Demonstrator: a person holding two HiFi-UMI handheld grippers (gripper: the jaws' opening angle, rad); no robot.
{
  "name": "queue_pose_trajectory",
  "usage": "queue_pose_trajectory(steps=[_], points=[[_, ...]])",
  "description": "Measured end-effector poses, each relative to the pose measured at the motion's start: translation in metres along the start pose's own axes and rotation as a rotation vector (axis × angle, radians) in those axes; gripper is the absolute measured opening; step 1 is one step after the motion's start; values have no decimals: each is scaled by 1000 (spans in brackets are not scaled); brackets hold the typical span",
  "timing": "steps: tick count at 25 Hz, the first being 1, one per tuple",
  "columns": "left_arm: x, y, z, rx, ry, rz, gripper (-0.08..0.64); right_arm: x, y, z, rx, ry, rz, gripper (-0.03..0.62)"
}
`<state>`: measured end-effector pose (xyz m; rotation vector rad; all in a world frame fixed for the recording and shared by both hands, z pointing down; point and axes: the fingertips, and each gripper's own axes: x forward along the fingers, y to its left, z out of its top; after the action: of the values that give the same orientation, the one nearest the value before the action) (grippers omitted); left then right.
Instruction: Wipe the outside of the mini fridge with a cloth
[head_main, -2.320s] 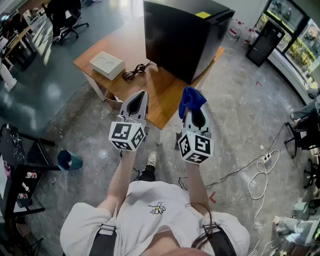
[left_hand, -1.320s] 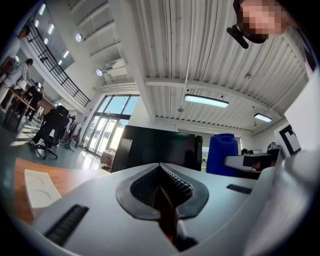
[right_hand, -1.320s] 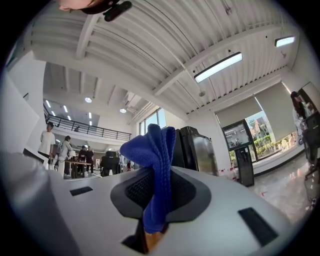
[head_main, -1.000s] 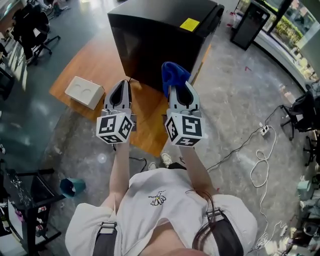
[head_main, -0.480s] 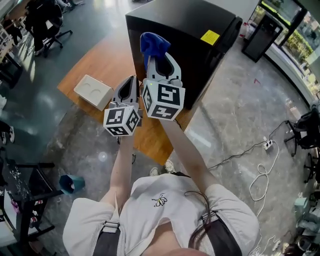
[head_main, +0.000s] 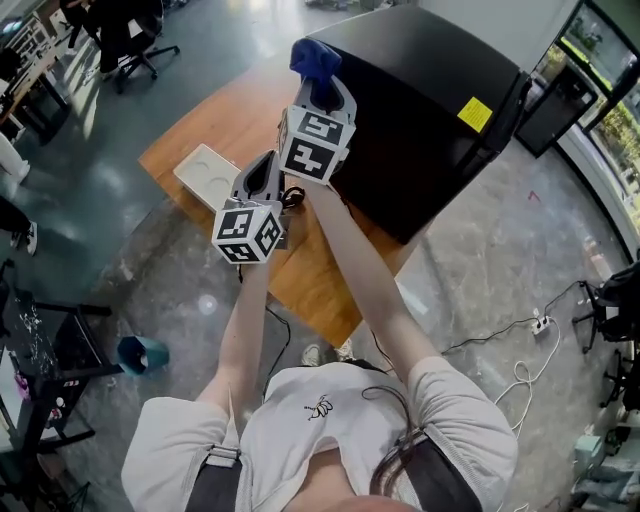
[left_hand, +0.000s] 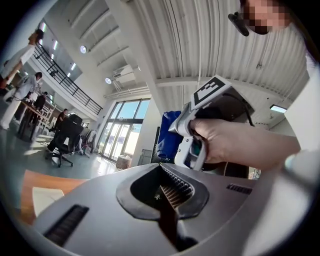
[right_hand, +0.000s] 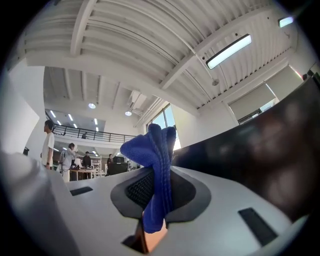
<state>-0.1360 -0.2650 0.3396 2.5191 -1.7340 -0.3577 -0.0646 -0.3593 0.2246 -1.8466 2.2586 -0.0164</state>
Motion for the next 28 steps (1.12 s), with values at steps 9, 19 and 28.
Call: queue_pose_trajectory(steps=[9,19,28], points=[[-1,34,-2,-4,7,58,5,39,11,-6,-61,4,-59,69],[-4,41,-5,-19,6,67,5,52,8,-9,-113,7,-110,69],[-7,30,-2,-20,1,54,5,48,4,-9,-146,16,-115,69]])
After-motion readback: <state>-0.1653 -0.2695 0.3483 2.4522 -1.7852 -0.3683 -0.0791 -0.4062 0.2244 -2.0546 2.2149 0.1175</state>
